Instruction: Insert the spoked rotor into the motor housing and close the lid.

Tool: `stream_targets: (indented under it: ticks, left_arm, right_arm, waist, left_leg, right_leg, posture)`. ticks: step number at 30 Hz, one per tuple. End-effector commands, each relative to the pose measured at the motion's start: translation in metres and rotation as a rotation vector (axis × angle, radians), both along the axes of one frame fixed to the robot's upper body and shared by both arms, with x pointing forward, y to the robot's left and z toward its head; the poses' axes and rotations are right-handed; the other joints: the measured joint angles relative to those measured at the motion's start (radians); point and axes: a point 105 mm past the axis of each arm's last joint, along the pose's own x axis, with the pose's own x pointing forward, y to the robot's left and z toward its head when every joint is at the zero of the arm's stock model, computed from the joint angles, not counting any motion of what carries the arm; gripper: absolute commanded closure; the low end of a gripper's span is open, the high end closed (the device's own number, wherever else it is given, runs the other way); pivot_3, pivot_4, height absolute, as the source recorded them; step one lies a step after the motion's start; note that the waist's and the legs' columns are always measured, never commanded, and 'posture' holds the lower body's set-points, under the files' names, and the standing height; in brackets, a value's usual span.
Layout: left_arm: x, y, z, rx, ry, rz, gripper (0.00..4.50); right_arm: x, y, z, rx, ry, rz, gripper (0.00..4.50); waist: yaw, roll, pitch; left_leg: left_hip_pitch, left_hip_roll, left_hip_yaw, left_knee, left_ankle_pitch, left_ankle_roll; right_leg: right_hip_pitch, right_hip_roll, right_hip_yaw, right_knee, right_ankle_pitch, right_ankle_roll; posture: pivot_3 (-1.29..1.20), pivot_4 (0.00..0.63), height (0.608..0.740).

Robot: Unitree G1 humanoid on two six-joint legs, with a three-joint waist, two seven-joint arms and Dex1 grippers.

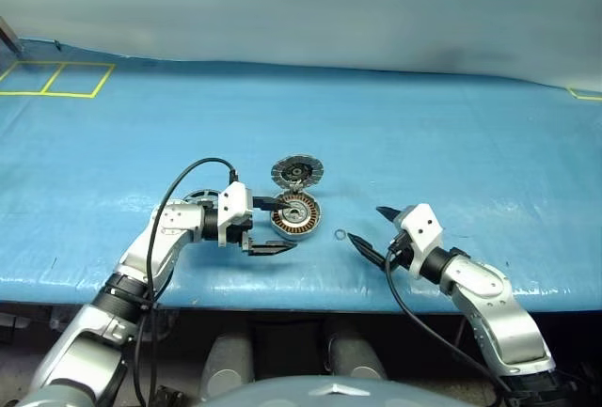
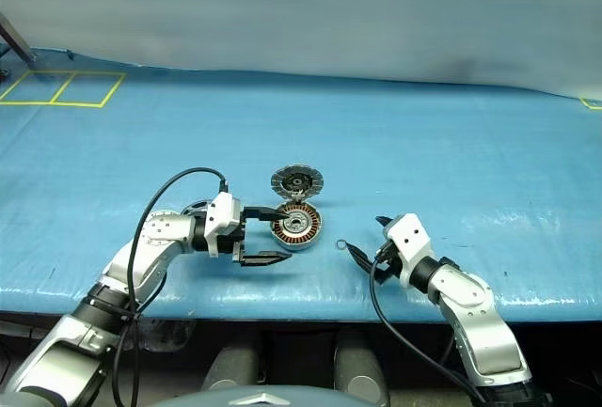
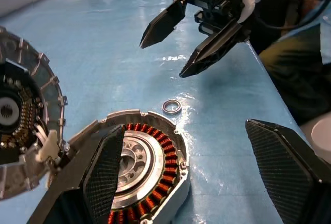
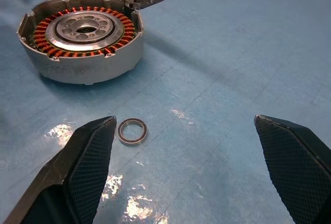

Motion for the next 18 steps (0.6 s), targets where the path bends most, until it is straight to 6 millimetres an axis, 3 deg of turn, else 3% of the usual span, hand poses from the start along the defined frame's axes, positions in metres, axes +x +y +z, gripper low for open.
stream_targets:
  ticks: [1, 9, 18]
  left_arm:
    - [0.007, 0.007, 0.022, -0.114, -0.059, 0.104, 0.43]
    - [-0.001, 0.002, 0.011, -0.143, -0.040, 0.154, 0.43]
    - [-0.002, 0.001, 0.012, -0.153, -0.058, 0.187, 0.43]
  right_arm:
    - [0.000, 0.006, 0.007, -0.003, -0.019, 0.046, 0.00]
    - [0.006, 0.017, -0.003, -0.026, 0.023, 0.073, 0.00]
    - [0.010, 0.017, -0.018, -0.056, 0.077, 0.035, 0.00]
  waist:
    - [0.000, 0.000, 0.000]
    - [0.001, 0.000, 0.000]
    - [0.000, 0.000, 0.000]
  left_leg:
    - [0.000, 0.000, 0.000, 0.000, 0.000, 0.000]
    - [0.000, 0.000, 0.001, 0.000, 0.000, 0.000]
    - [0.000, 0.000, 0.001, -0.001, 0.000, 0.000]
  right_leg:
    - [0.000, 0.000, 0.000, 0.000, 0.000, 0.000]
    - [0.000, 0.000, 0.001, -0.001, 0.000, 0.000]
    - [-0.001, 0.000, 0.001, -0.002, 0.000, 0.000]
  posture:
    - [0.00, 0.150, 0.740]
    - [0.00, 0.150, 0.740]
    - [0.00, 0.150, 0.740]
